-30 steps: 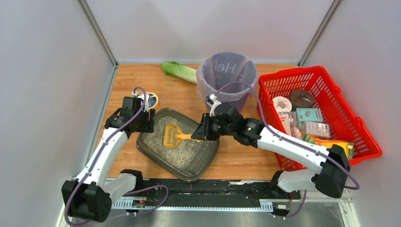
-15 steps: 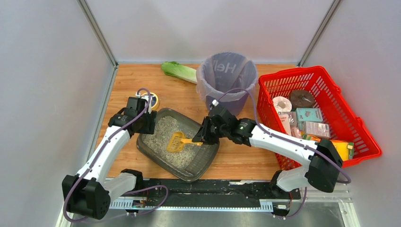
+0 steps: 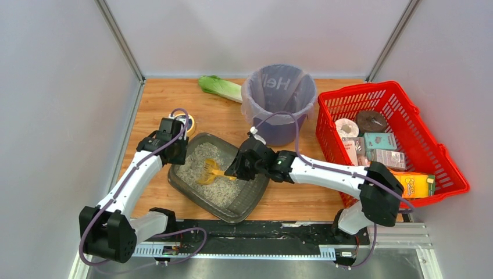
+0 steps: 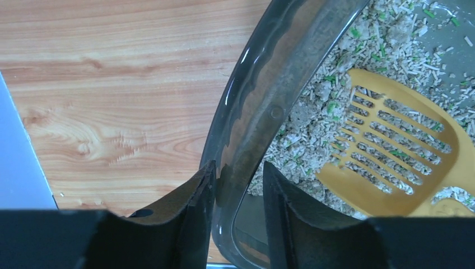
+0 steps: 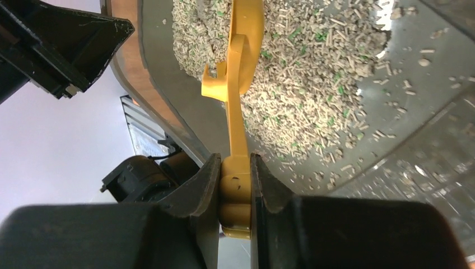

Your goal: Clean the litter box

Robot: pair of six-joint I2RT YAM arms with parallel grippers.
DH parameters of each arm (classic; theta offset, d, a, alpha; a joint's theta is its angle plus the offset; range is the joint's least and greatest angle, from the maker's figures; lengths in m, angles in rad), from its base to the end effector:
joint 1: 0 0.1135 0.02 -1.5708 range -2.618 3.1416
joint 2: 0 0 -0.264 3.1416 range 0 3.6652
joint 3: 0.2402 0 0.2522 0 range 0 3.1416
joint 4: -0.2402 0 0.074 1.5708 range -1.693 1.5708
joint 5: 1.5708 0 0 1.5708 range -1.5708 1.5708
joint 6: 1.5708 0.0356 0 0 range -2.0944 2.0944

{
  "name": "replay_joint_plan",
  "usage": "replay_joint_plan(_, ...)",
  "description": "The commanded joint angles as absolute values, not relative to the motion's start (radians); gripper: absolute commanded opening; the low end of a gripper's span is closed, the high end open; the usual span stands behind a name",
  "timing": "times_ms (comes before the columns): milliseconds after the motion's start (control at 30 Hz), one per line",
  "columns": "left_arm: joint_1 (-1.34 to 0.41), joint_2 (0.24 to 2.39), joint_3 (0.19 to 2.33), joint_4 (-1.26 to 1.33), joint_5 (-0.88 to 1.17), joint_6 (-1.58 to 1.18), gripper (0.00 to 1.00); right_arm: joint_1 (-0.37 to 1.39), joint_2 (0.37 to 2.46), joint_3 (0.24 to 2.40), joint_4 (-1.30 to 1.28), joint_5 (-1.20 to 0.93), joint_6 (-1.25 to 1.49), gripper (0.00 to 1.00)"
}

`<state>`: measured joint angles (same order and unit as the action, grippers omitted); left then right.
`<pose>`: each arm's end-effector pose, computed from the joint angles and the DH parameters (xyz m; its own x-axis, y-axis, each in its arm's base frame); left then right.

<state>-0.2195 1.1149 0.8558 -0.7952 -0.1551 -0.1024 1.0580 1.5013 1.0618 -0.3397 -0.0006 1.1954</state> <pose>0.2060 -0.0403 0.2508 -0.8586 0.0881 -0.5050 0.0532 0.9951 0.0831 0.1603 0.2848 0.2499 -0.9373 0.2316 -0.2605 0.0012 0.7494 0.6621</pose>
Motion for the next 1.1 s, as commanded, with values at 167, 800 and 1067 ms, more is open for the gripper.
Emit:
replay_joint_plan(167, -0.229, 1.129, 0.879, -0.801, -0.11, -0.104, 0.41, 1.106, 1.684, 0.954, -0.178, 0.221, 1.264, 0.0)
replay_joint_plan(800, -0.23, 1.091, 0.874, -0.802, -0.112, -0.104, 0.41, 1.115, 1.715, 0.557, 0.704, 0.138, 1.072, 0.0)
replay_joint_plan(1067, -0.23, 1.046, 0.865, -0.788, -0.127, -0.101, 0.44, 1.115, 1.566, 0.471, 0.756, 0.204, 1.135, 0.0)
